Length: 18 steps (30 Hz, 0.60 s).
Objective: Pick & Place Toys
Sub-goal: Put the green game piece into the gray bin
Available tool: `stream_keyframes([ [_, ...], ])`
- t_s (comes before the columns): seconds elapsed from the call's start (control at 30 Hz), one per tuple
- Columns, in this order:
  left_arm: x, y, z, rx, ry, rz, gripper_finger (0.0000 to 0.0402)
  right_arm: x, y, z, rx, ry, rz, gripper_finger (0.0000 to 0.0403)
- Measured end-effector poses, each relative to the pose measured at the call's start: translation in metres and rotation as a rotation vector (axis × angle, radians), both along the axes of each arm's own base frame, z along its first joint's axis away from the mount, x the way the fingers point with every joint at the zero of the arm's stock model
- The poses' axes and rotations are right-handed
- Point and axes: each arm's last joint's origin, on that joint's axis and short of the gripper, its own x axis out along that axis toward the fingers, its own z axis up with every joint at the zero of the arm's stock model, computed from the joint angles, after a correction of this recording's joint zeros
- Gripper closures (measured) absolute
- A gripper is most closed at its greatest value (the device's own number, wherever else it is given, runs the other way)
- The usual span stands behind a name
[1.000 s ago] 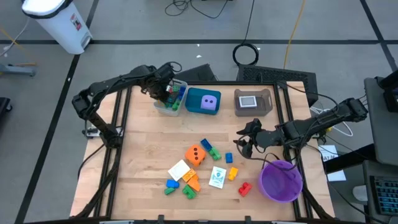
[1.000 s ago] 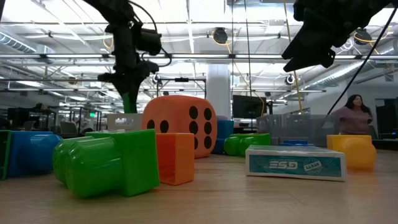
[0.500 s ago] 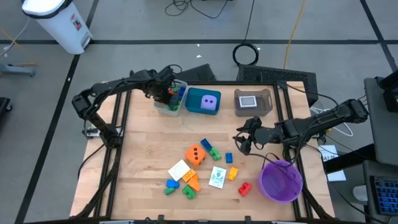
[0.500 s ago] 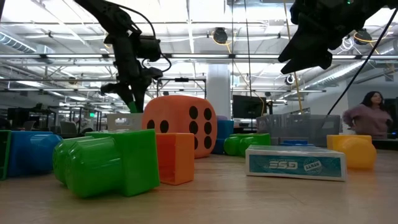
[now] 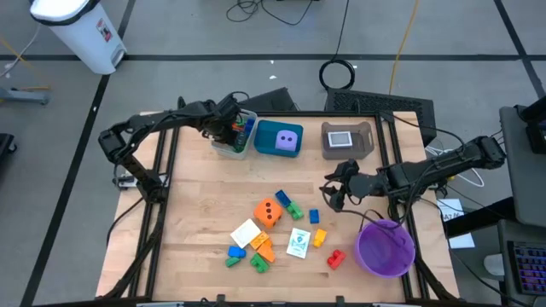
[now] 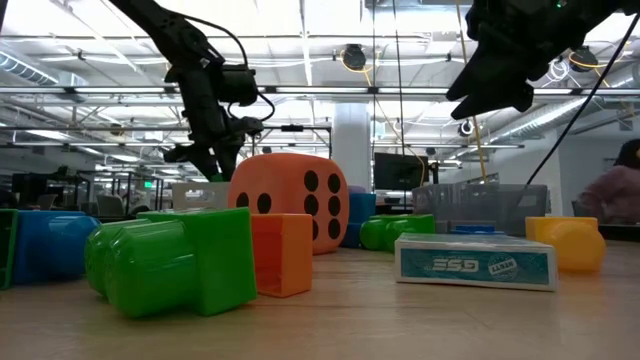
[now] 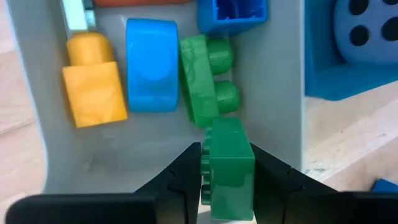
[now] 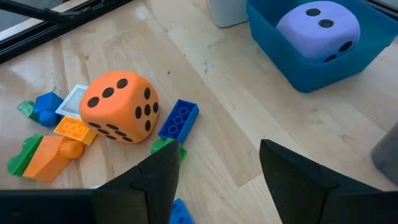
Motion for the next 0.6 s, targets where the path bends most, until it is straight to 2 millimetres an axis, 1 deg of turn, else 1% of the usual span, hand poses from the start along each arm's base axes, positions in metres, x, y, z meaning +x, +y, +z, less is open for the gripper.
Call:
stream_keyframes([
  [0.3,-0.0006,0.001,-0.0016,0.011,-0.01,-0.011,0.0292,0.0012,-0.007,-0.0002,0.029,-0.009,-0.056,0.019],
  [0.37,0.0003,0.0019,-0.0011,0.018,-0.021,-0.006,0.0286,0.0013,-0.0072,-0.0001,0.029,-0.009,-0.057,0.019],
  [0.47,0.0004,0.0021,-0.002,0.015,-0.019,0.007,0.0261,0.0013,-0.0072,-0.0002,0.029,-0.009,-0.057,0.019],
  [0.6,0.0005,0.0024,-0.0021,0.017,-0.02,0.014,0.0215,0.0013,-0.0072,-0.0002,0.029,-0.009,-0.057,0.019],
])
